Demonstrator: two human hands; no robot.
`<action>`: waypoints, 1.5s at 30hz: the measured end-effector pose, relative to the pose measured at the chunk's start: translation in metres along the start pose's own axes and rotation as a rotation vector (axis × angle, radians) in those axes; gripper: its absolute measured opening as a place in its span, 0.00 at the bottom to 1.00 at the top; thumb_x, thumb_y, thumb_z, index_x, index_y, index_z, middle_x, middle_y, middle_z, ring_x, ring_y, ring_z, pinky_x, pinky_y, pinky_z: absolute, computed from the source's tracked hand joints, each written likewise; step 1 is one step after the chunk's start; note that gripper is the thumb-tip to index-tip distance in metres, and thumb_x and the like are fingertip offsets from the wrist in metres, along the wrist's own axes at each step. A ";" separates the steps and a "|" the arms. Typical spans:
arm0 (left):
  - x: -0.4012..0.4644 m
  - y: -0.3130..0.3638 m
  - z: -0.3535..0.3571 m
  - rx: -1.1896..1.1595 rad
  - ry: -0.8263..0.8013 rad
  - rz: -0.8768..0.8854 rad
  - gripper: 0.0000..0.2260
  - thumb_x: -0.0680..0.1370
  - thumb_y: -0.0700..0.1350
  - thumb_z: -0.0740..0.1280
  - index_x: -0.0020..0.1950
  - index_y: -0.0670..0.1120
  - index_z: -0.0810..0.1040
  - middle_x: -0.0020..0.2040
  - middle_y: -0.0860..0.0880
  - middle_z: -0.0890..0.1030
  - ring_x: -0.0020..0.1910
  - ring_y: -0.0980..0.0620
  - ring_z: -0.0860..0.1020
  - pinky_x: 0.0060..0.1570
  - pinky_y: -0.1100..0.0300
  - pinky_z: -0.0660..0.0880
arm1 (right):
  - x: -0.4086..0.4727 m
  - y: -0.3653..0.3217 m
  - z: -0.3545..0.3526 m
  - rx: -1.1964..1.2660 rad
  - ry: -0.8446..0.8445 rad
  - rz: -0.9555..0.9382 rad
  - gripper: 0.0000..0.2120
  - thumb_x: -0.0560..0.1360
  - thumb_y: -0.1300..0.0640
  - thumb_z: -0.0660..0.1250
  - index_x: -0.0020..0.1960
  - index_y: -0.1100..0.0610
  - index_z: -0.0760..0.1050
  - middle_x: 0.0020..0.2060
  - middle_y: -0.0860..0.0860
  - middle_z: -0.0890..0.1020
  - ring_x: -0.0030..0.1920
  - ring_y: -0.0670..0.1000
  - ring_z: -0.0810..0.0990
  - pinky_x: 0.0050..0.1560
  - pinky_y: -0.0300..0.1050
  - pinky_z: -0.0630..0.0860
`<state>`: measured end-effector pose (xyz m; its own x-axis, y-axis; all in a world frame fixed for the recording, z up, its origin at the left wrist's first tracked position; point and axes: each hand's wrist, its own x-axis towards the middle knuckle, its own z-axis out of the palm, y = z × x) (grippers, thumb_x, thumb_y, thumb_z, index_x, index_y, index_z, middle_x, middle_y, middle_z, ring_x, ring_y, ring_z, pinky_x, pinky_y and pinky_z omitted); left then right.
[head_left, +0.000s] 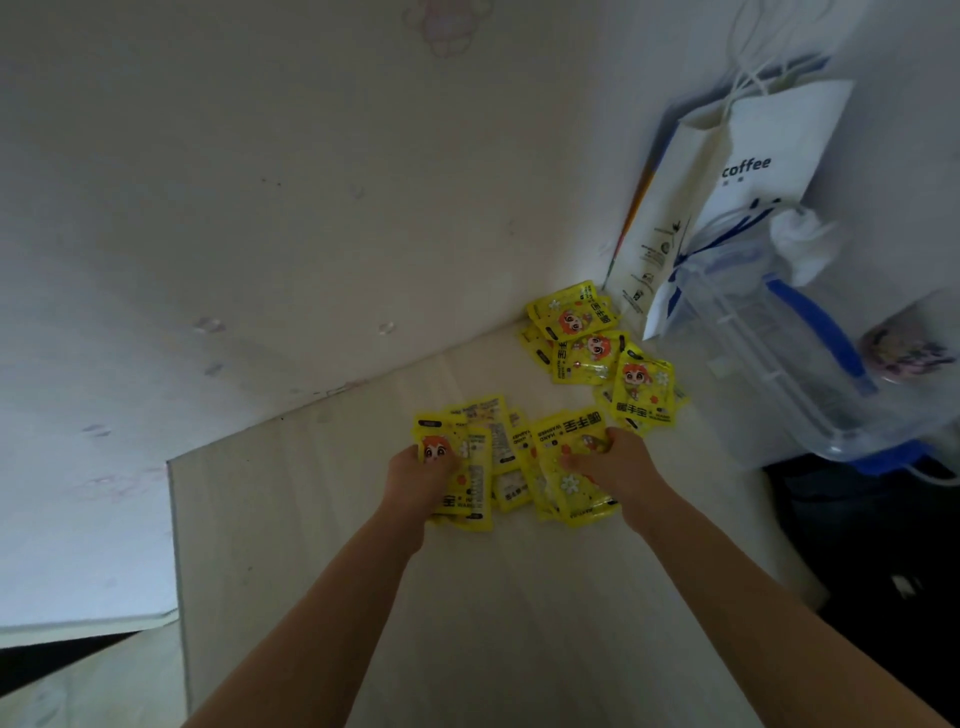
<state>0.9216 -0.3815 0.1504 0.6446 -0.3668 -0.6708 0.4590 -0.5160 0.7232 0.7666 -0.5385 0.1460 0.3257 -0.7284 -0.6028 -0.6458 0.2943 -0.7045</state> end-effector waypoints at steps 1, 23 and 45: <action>-0.008 -0.003 -0.001 0.006 -0.004 0.011 0.06 0.73 0.43 0.71 0.48 0.42 0.80 0.45 0.40 0.84 0.40 0.44 0.82 0.38 0.54 0.76 | -0.009 0.002 -0.002 -0.006 0.014 -0.016 0.17 0.63 0.58 0.79 0.49 0.58 0.78 0.48 0.56 0.83 0.50 0.57 0.82 0.53 0.55 0.79; -0.165 -0.134 -0.051 0.250 -0.134 0.267 0.09 0.70 0.38 0.72 0.48 0.47 0.81 0.41 0.48 0.83 0.40 0.49 0.81 0.39 0.54 0.79 | -0.239 0.143 0.032 0.102 0.340 -0.005 0.14 0.64 0.55 0.78 0.46 0.55 0.77 0.42 0.52 0.83 0.44 0.56 0.82 0.50 0.57 0.79; -0.307 -0.276 -0.071 0.709 -0.691 0.571 0.07 0.69 0.40 0.73 0.44 0.48 0.79 0.38 0.52 0.82 0.39 0.50 0.80 0.41 0.55 0.74 | -0.494 0.339 0.083 0.523 0.879 0.379 0.15 0.65 0.56 0.77 0.48 0.56 0.75 0.41 0.49 0.82 0.45 0.54 0.81 0.48 0.54 0.80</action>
<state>0.6404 -0.0715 0.1686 0.0730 -0.9223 -0.3796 -0.3824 -0.3774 0.8434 0.4443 -0.0280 0.1739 -0.5748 -0.6608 -0.4826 -0.1583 0.6684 -0.7268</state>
